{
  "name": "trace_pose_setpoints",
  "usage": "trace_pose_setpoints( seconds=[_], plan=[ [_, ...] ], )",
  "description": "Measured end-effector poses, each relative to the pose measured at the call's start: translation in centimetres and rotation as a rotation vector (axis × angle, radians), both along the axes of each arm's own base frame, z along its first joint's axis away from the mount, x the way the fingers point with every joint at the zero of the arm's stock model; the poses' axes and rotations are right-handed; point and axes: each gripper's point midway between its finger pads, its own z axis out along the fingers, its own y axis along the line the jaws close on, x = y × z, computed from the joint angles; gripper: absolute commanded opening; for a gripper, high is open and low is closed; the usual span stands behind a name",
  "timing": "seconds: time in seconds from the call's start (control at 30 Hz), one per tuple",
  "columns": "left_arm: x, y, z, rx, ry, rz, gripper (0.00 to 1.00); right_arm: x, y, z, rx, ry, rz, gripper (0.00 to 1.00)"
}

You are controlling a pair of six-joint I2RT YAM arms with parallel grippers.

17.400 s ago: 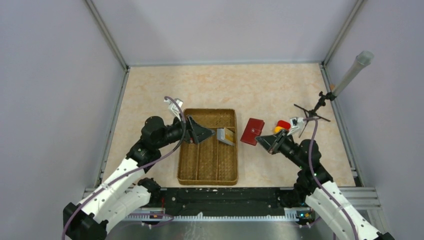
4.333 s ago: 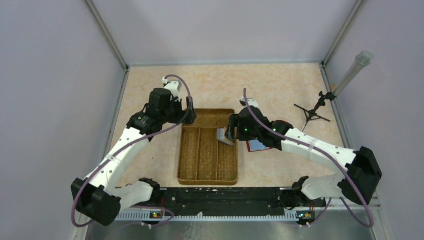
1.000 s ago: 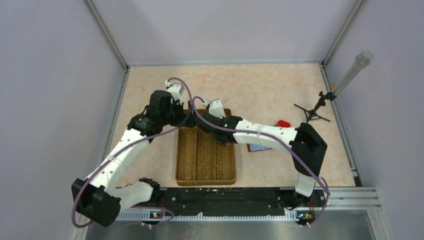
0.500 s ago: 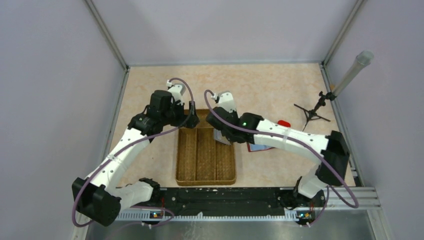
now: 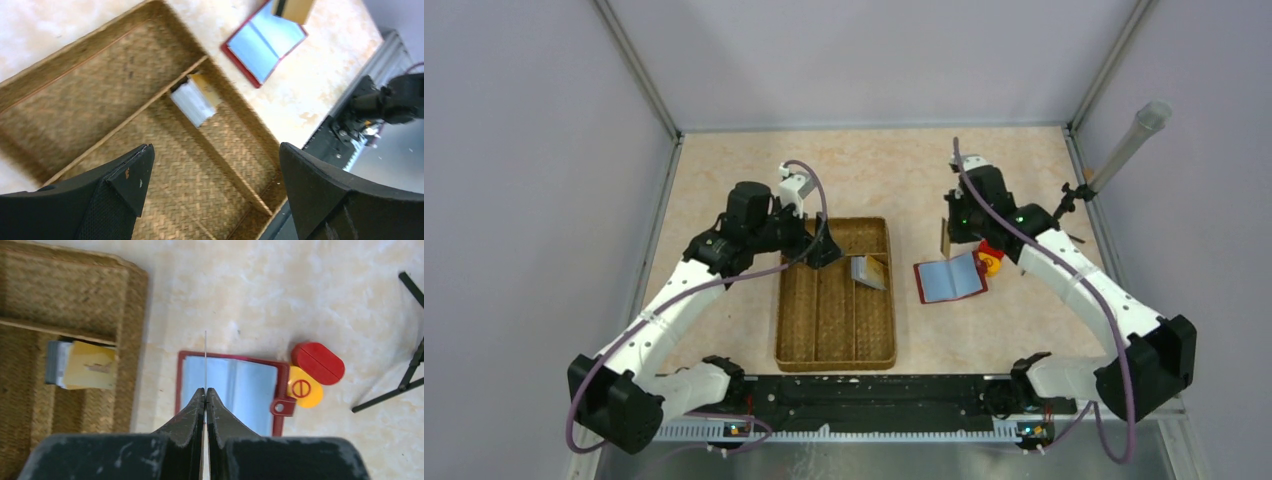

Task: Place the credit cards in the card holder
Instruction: Pick up the credit card from the card holder.

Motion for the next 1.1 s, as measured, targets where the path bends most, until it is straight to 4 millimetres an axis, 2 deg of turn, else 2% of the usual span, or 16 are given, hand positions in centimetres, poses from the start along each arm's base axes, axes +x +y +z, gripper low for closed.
trace_pose_setpoints(
  seconds=[0.13, 0.23, 0.37, 0.47, 0.53, 0.73, 0.8, 1.0, 1.1],
  plan=[
    [-1.1, -2.4, 0.4, -0.052, 0.012, -0.096, 0.98, 0.1, -3.6, -2.8, 0.04, 0.111, -0.018, 0.0],
    [-1.4, -3.2, 0.1, -0.068, 0.033, -0.132, 0.97, 0.0, -5.6, -4.4, 0.073, 0.175, -0.042, 0.0],
    [-1.4, -3.3, 0.1, -0.074, 0.035, -0.136, 0.97, 0.2, -6.4, -5.9, 0.111, 0.241, -0.045, 0.0],
    [-1.6, -3.8, 0.3, -0.084, 0.041, -0.134, 0.97, -0.4, -5.1, -6.2, 0.172, 0.278, 0.016, 0.0],
    [-2.0, -4.7, 0.9, -0.111, 0.039, -0.15, 0.98, -0.8, -3.6, -5.3, 0.241, 0.272, 0.083, 0.0],
    [-3.1, -7.7, 4.0, -0.259, 0.016, -0.253, 0.99, -3.3, 1.7, 0.0, 0.508, 0.215, 0.374, 0.0],
    [-3.3, -8.4, 4.3, -0.283, 0.03, -0.281, 0.98, -4.3, 3.0, 1.4, 0.565, 0.202, 0.459, 0.0],
    [-4.8, -10.8, 4.1, -0.303, 0.105, -0.386, 0.72, -8.8, 7.6, 4.2, 0.671, 0.218, 0.736, 0.0],
    [-5.7, -11.3, 4.4, -0.313, 0.115, -0.432, 0.56, -9.9, 8.5, 5.3, 0.714, 0.218, 0.814, 0.0]
  ],
)
